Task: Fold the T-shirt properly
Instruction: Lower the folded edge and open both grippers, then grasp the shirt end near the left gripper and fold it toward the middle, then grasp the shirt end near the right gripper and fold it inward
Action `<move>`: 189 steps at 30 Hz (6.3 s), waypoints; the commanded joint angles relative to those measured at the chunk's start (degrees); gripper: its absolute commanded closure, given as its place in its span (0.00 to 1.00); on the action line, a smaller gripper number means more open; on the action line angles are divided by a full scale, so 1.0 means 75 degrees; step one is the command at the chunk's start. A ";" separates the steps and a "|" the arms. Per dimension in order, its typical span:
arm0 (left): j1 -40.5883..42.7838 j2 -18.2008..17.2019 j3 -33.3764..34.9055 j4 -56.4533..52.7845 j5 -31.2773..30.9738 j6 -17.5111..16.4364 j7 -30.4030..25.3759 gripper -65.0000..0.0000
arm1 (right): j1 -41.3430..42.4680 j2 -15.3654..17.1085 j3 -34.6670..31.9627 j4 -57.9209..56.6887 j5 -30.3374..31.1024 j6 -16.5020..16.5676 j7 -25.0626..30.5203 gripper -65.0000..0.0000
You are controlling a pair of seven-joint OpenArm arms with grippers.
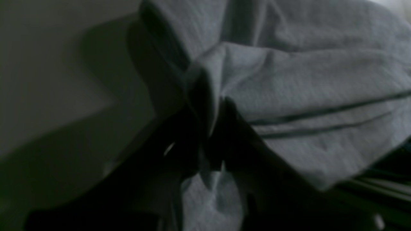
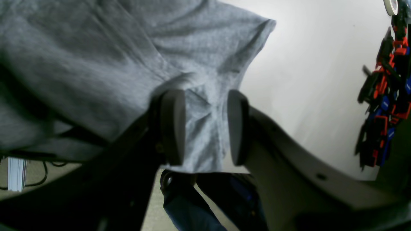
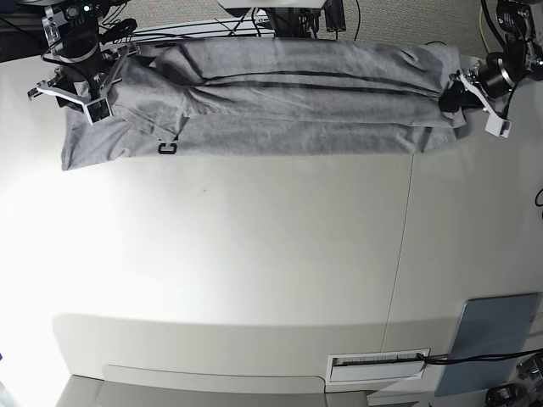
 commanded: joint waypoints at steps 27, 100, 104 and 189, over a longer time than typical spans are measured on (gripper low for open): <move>0.0595 0.1603 0.1478 0.5295 0.0254 0.1492 0.1306 1.00 | 0.1247 0.0090 0.0058 -0.0504 0.0303 -0.0064 0.0463 0.66; 0.0530 0.0685 0.8282 0.5117 0.9935 0.2101 -0.1749 0.52 | 0.0860 0.0050 0.0064 -0.0504 -0.0877 -0.0615 0.0589 0.66; 0.0533 0.0685 0.7973 0.4811 0.9929 0.2092 -0.1751 0.59 | 0.0863 0.0050 0.0064 -0.0504 -0.0877 -0.0615 0.0589 0.66; -0.0207 0.0705 0.3022 0.3179 0.2605 0.0286 -0.1603 0.47 | 0.1052 0.0070 0.3249 -0.4036 0.6508 0.2305 0.0224 0.64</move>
